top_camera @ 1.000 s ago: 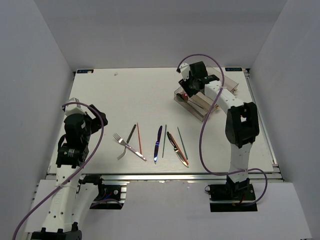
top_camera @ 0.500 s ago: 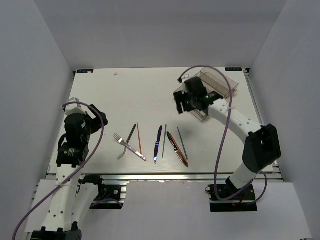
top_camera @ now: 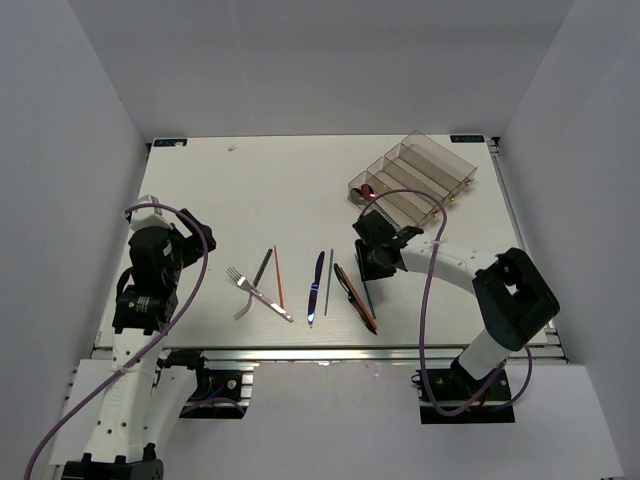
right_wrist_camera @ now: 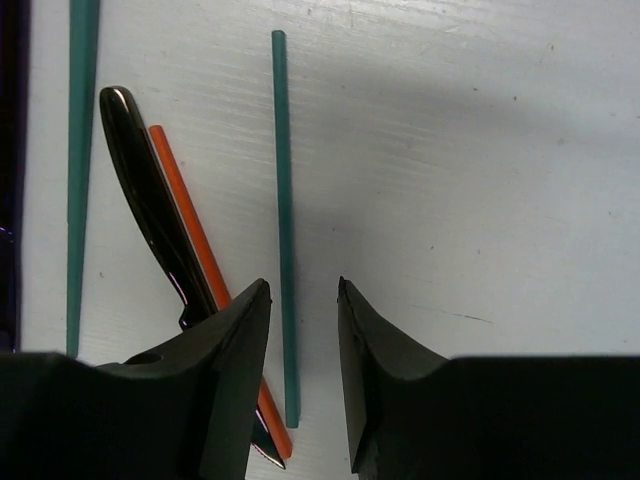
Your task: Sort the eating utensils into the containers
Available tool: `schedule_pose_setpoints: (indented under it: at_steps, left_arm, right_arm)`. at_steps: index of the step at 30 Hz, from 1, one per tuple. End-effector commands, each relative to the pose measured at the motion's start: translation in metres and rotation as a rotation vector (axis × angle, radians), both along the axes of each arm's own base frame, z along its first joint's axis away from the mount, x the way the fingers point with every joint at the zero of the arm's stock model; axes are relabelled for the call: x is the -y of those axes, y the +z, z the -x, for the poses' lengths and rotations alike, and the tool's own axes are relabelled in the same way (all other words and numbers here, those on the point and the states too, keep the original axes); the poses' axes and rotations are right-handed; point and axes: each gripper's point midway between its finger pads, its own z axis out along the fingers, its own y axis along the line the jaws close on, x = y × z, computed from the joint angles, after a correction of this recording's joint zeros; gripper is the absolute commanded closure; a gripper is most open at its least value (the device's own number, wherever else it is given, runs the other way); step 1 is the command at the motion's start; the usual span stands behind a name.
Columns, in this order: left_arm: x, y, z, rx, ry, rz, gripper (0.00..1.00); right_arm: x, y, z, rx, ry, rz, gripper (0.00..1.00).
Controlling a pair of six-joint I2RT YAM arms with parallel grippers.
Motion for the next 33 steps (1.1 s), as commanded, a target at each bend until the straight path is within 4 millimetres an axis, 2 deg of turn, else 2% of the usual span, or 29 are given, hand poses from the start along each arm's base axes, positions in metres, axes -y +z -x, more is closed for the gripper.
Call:
schedule_pose_setpoints:
  at_steps: [1, 8, 14, 16, 18, 21, 24, 25, 27, 28, 29, 30, 31, 32, 33]
  left_arm:
    - [0.002, 0.002, 0.0, 0.01, -0.012, -0.005, 0.02]
    - [0.002, 0.003, 0.001, 0.013, -0.012, -0.005, 0.02]
    - [0.002, 0.004, 0.001, 0.02, -0.012, -0.005, 0.02]
    - [0.002, 0.003, 0.001, 0.018, -0.012, -0.005, 0.02]
    - [0.002, 0.004, 0.001, 0.02, -0.012, -0.005, 0.02]
    - [0.001, 0.004, 0.002, 0.02, -0.01, -0.005, 0.02]
    - [0.002, 0.004, 0.001, 0.02, -0.012, -0.005, 0.02]
    - [0.002, 0.003, 0.001, 0.016, -0.014, -0.004, 0.02]
    - [0.002, 0.004, 0.001, 0.018, -0.015, -0.004, 0.02]
    - [0.003, 0.004, 0.001, 0.02, -0.016, -0.004, 0.02]
    - [0.003, 0.004, 0.002, 0.021, -0.016, -0.004, 0.02]
    - [0.002, 0.005, 0.002, 0.023, -0.015, -0.004, 0.02]
    - [0.003, 0.005, 0.002, 0.024, -0.016, -0.004, 0.02]
    - [0.003, 0.006, 0.002, 0.026, -0.019, -0.003, 0.02]
    - [0.003, 0.006, 0.003, 0.03, -0.016, -0.004, 0.02]
  right_arm:
    - [-0.014, 0.008, -0.005, 0.037, -0.009, -0.057, 0.61]
    - [-0.015, -0.006, 0.0, 0.011, -0.005, -0.008, 0.64]
    - [-0.009, -0.023, 0.007, -0.027, -0.009, 0.055, 0.75]
    - [-0.008, -0.032, 0.011, -0.053, 0.005, 0.067, 0.82]
    - [-0.008, -0.035, 0.012, -0.063, 0.019, 0.074, 1.0]
    - [-0.008, -0.021, 0.003, -0.021, 0.031, 0.082, 1.0]
    - [-0.014, 0.02, -0.027, 0.097, 0.051, 0.07, 1.0]
    - [-0.014, 0.049, -0.052, 0.181, 0.075, 0.082, 1.0]
    - [-0.01, 0.078, -0.079, 0.246, 0.109, 0.089, 1.0]
    - [0.002, 0.091, -0.101, 0.289, 0.173, 0.11, 1.0]
    - [-0.007, 0.112, -0.118, 0.332, 0.233, 0.044, 1.0]
    - [-0.006, 0.114, -0.133, 0.352, 0.293, 0.043, 1.0]
    - [0.008, 0.117, -0.15, 0.358, 0.311, 0.047, 1.0]
    - [0.011, 0.14, -0.172, 0.424, 0.386, 0.073, 1.0]
    - [0.019, 0.129, -0.188, 0.414, 0.405, 0.121, 1.0]
